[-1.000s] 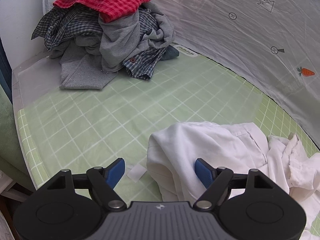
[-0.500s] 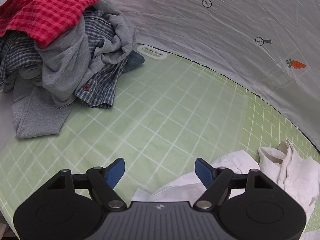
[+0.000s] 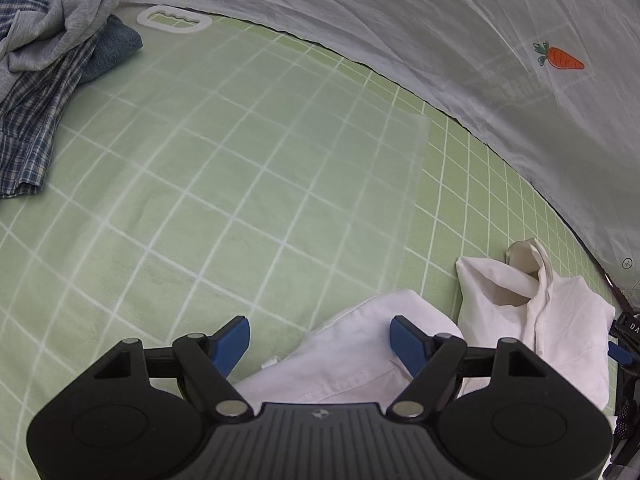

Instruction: Fold clothes

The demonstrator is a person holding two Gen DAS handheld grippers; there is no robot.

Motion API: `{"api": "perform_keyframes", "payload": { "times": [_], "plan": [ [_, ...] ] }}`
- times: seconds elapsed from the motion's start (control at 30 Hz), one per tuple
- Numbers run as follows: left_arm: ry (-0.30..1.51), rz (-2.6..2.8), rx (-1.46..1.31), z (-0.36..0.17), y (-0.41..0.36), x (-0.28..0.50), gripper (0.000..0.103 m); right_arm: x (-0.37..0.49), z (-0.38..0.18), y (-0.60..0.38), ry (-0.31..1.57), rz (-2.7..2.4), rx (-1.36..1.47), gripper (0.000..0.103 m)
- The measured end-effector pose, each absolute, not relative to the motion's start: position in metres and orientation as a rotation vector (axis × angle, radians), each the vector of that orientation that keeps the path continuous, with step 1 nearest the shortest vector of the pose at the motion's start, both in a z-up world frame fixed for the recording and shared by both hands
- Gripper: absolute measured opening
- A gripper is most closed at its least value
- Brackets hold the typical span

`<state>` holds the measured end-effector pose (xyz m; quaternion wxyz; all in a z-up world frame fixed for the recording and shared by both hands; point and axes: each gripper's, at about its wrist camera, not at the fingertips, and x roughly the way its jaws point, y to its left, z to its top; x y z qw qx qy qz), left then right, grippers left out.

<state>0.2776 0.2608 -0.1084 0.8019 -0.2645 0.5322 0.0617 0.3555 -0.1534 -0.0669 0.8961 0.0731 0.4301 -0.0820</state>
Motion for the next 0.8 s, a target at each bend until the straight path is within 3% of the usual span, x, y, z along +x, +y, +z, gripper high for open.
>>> {"api": "perform_keyframes", "payload": {
  "times": [0.2, 0.7, 0.8],
  "plan": [
    [1.152, 0.123, -0.587, -0.11, 0.264, 0.281, 0.078, 0.36, -0.059, -0.146, 0.906, -0.209, 0.324, 0.067],
    [1.17, 0.104, -0.596, -0.116, 0.246, 0.293, 0.078, 0.342, -0.064, -0.114, 0.927, -0.134, 0.43, 0.07],
    [1.175, 0.107, -0.612, -0.117, 0.247, 0.291, 0.078, 0.336, -0.061, -0.11, 0.905, -0.099, 0.454, 0.078]
  ]
}}
